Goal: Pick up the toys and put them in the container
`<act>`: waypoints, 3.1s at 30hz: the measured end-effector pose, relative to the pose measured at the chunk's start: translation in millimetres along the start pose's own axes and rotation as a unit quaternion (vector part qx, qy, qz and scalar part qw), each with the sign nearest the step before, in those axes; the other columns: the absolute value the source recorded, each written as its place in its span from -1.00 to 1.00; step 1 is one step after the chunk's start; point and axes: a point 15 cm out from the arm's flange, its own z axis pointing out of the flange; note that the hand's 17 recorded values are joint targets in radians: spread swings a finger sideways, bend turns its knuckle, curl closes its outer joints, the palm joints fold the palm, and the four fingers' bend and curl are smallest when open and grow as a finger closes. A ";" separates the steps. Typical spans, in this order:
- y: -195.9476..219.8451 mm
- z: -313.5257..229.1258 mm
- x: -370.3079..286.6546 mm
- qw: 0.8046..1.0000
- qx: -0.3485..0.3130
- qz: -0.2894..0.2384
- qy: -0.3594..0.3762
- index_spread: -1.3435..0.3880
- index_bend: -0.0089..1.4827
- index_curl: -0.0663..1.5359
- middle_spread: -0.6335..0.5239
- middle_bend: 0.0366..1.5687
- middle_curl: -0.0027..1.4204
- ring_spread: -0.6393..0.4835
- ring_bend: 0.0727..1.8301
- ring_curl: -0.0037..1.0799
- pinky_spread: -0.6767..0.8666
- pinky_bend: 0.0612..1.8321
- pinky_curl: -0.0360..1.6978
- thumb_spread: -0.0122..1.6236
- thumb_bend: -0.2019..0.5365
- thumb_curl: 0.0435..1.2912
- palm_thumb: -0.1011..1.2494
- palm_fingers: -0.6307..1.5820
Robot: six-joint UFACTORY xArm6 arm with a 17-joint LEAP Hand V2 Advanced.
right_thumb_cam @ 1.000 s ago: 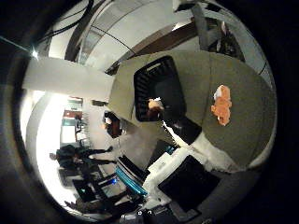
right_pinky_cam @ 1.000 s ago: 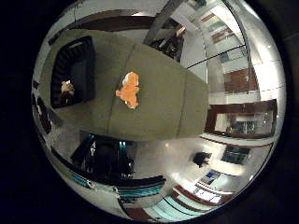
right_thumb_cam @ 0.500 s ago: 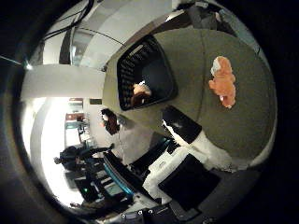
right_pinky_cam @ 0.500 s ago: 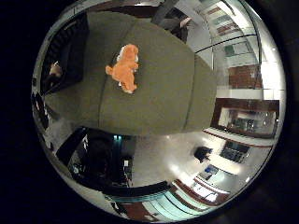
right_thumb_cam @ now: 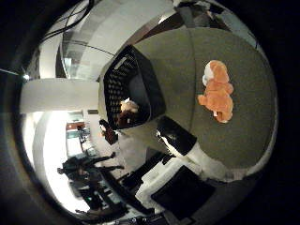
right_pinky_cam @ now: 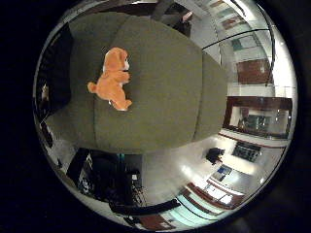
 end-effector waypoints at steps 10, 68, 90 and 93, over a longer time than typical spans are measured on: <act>4.3 47.2 12.8 0.996 -0.032 0.077 -0.007 0.37 -0.78 -0.57 0.32 -0.77 -0.49 0.45 -0.68 -0.50 0.34 -0.33 -0.93 0.38 -0.53 -0.60 -0.23 -0.26; -16.8 171.1 51.1 0.981 -0.115 0.153 0.002 0.39 -0.76 -0.56 0.17 -0.51 -0.44 0.29 -0.39 -0.48 0.26 -0.17 -0.97 0.33 -0.49 -0.59 -0.09 0.01; -17.5 167.2 63.9 0.982 -0.109 0.153 0.009 -0.01 -0.41 -0.04 -0.40 0.06 0.04 -0.35 0.15 -0.02 -0.57 0.45 -0.73 0.27 -0.49 -0.38 0.43 0.63; -20.9 162.8 65.9 0.983 -0.104 0.153 0.011 0.00 -0.23 0.07 -0.37 0.18 0.08 -0.33 0.21 0.03 -0.52 0.49 -0.65 0.23 -0.49 -0.33 0.53 0.67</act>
